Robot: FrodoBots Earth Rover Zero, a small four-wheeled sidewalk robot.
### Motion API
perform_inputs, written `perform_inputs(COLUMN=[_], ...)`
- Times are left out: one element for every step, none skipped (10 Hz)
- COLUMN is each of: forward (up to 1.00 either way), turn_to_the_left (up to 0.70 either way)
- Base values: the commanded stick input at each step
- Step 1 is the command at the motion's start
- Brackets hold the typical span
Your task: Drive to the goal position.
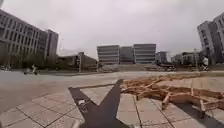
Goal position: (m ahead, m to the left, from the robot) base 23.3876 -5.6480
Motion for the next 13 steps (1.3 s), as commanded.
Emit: perform_inputs(forward=[0.7,0.7,0.7,0.7,0.7,0.7,0.7,0.7,0.7,0.7,0.7,0.7,0.7], turn_to_the_left=[0.0,0.0,0.0,0.0,0.0,0.0,0.0,0.0,0.0,0.01,0.02,0.02,0.03])
